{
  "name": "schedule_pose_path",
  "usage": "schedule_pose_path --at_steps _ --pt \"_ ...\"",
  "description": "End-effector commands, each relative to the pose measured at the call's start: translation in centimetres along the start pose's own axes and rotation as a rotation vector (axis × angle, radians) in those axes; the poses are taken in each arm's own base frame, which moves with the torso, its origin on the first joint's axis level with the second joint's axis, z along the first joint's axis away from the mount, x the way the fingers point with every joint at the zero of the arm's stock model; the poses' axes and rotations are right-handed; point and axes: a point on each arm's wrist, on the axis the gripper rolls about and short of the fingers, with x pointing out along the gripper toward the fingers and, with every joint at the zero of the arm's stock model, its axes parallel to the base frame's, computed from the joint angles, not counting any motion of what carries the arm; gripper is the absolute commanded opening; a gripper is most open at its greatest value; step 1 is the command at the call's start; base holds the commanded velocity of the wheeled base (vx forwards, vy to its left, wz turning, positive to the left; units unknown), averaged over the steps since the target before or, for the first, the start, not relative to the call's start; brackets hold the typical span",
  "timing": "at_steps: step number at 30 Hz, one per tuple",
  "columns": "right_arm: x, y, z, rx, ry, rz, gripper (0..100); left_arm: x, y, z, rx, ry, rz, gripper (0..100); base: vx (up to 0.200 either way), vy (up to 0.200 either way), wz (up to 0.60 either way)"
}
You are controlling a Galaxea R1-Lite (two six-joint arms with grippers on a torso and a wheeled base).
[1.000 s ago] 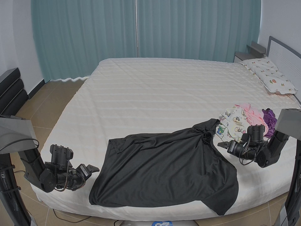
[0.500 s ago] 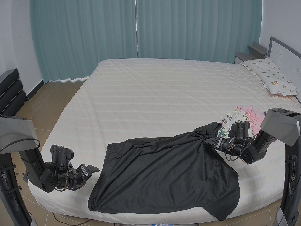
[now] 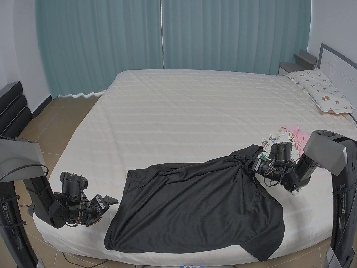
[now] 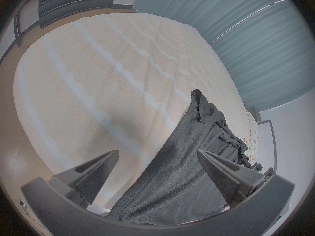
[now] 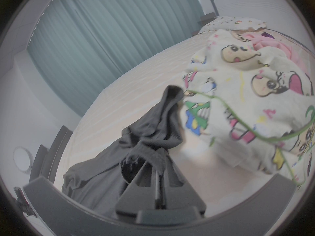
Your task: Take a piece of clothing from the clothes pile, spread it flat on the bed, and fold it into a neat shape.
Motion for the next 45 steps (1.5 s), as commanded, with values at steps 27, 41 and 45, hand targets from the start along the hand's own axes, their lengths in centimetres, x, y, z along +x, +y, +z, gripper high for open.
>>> schedule_pose_path --at_steps 27,41,45 --pt "-3.5 -4.6 1.5 0.161 0.088 0.037 100 0.1 -0.1 0.1 -0.004 -0.002 -0.002 100 0.0 0.0 0.0" --pt "-5.7 -3.9 -0.5 0.151 0.167 0.038 100 0.1 -0.1 0.1 -0.004 -0.001 -0.003 100 0.0 0.0 0.0" --pt "-4.7 -3.7 -1.8 0.142 0.202 0.036 100 0.1 -0.1 0.1 -0.004 -0.001 -0.003 100 0.0 0.0 0.0"
